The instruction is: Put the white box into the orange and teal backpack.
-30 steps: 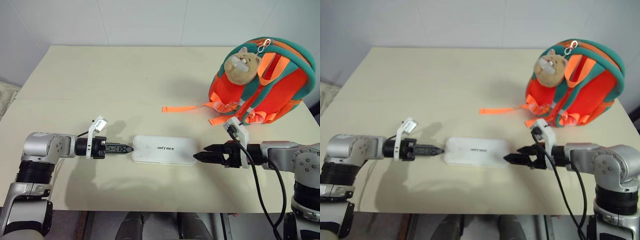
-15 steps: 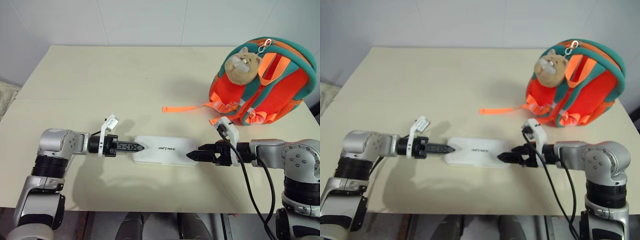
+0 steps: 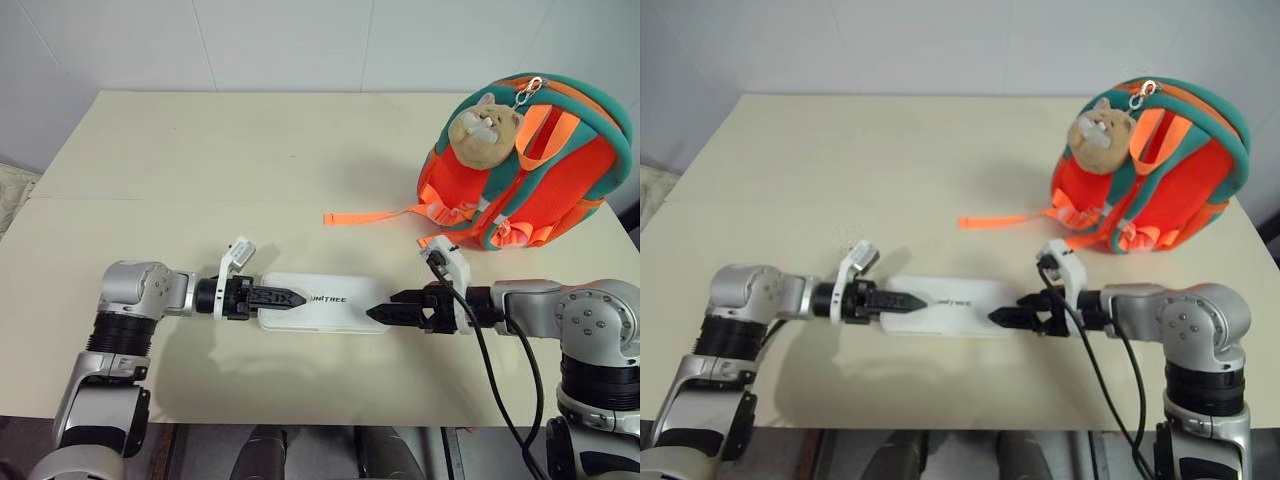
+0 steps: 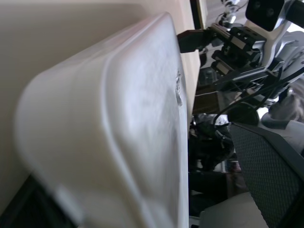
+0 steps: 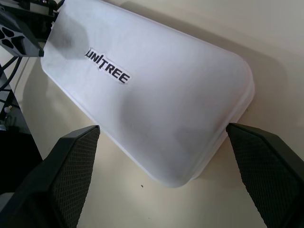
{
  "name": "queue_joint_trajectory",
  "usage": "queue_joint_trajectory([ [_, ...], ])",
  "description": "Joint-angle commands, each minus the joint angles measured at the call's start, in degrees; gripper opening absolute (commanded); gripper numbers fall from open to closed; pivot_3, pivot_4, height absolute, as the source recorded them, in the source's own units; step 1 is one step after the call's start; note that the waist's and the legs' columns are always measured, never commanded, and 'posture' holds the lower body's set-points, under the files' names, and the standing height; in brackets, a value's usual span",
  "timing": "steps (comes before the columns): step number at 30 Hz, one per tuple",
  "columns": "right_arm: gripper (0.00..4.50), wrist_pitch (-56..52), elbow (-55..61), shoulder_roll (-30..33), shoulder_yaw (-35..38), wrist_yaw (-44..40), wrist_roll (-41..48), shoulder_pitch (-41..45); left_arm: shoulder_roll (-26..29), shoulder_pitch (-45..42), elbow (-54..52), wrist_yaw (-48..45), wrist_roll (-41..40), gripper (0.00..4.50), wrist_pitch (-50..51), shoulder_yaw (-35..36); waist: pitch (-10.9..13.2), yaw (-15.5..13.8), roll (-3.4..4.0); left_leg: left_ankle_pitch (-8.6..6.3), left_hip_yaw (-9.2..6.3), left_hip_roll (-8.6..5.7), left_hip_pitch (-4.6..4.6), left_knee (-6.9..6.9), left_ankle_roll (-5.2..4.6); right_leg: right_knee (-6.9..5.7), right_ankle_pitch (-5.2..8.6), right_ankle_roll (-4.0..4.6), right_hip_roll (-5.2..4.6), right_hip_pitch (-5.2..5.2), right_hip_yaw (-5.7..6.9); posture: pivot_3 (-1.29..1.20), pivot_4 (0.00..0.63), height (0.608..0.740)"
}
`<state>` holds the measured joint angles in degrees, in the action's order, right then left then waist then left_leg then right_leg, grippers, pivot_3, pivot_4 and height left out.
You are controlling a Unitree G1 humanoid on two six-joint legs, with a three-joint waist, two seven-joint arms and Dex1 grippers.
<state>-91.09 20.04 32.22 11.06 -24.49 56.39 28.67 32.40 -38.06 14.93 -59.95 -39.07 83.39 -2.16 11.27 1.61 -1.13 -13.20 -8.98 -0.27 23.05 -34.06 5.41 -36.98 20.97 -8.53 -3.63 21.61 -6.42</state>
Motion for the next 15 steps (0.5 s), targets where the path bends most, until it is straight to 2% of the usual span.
queue_joint_trajectory([
  [1,4.50,1.5,1.3,0.0,0.0,-1.3,0.5,0.1,-0.7,1.1,0.5,1.6,-0.7,4.48,1.9,-0.4,0.0,0.0,0.00,0.00,0.00,0.00,0.00,0.00,0.00,0.00,0.00,0.00,0.00,0.00,0.00,0.00,0.150,0.740],
  [4,4.50,1.9,2.0,0.5,0.0,-1.8,0.7,-0.8,-0.3,0.4,1.4,1.6,-1.4,4.48,2.6,0.8,0.0,0.0,0.00,0.00,0.00,0.00,0.00,0.00,0.00,0.00,0.00,0.00,0.00,0.00,0.00,0.00,0.150,0.740],
  [12,4.50,4.5,2.5,3.1,-1.1,-3.7,0.0,-2.6,2.0,0.1,0.9,0.9,-4.1,2.06,6.0,3.3,0.0,0.3,-0.01,0.00,0.01,0.03,0.08,0.01,0.01,0.00,0.00,0.00,0.03,0.11,0.00,0.00,0.150,0.740],
  [15,4.50,5.9,2.5,3.9,-1.4,-4.6,-0.3,-3.3,3.0,0.8,-0.8,1.0,-6.1,1.29,8.3,4.4,0.0,0.3,-0.01,0.01,0.01,0.03,0.08,0.01,0.01,-0.01,0.00,0.00,0.04,0.12,0.00,0.00,0.150,0.740],
])
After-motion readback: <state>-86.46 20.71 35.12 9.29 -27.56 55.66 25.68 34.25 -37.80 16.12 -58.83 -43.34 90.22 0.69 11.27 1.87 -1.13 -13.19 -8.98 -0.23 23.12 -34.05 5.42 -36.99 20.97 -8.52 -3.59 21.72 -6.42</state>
